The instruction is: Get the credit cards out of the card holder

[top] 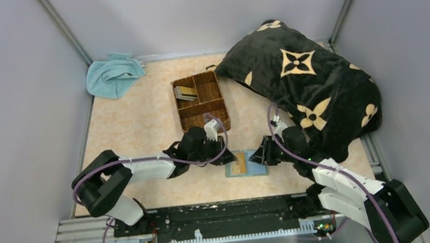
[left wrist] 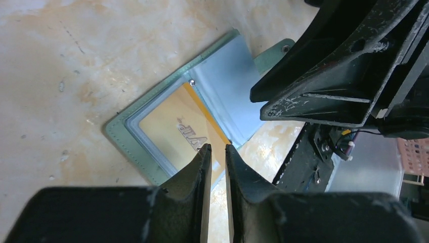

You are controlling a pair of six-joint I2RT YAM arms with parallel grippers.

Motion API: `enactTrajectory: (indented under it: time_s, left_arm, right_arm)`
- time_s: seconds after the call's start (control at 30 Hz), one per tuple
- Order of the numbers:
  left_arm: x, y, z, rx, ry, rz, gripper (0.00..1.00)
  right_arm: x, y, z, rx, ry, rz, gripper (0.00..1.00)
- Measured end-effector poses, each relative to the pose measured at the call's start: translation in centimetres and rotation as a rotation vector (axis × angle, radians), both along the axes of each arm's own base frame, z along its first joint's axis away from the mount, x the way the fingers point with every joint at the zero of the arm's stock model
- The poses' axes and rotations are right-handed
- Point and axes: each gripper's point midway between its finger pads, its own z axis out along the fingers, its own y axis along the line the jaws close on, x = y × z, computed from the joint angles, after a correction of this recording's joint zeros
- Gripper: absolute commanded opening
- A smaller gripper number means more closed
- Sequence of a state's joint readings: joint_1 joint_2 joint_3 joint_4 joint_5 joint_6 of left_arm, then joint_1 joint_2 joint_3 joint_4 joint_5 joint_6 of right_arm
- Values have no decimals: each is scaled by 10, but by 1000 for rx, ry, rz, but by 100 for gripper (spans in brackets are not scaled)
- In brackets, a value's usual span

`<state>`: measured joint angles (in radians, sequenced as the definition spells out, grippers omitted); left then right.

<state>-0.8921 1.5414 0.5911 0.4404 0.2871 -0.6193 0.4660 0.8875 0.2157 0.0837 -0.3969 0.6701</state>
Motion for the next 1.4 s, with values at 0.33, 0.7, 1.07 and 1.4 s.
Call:
enactTrajectory:
  time_s: [0.33, 0.7, 1.07, 1.4]
  left_arm:
    - [-14, 0, -34, 46, 82, -60, 22]
    - [-14, 4, -29, 48, 70, -55, 22]
    - [-16, 11, -35, 76, 77, -38, 21]
    - [-15, 17, -39, 100, 69, -17, 21]
  right_arm:
    - [-3, 6, -11, 38, 35, 14, 41]
    - [-5, 16, -21, 40, 58, 42, 41]
    - [-5, 23, -29, 41, 73, 52, 41]
    - [-3, 31, -29, 62, 65, 64, 41]
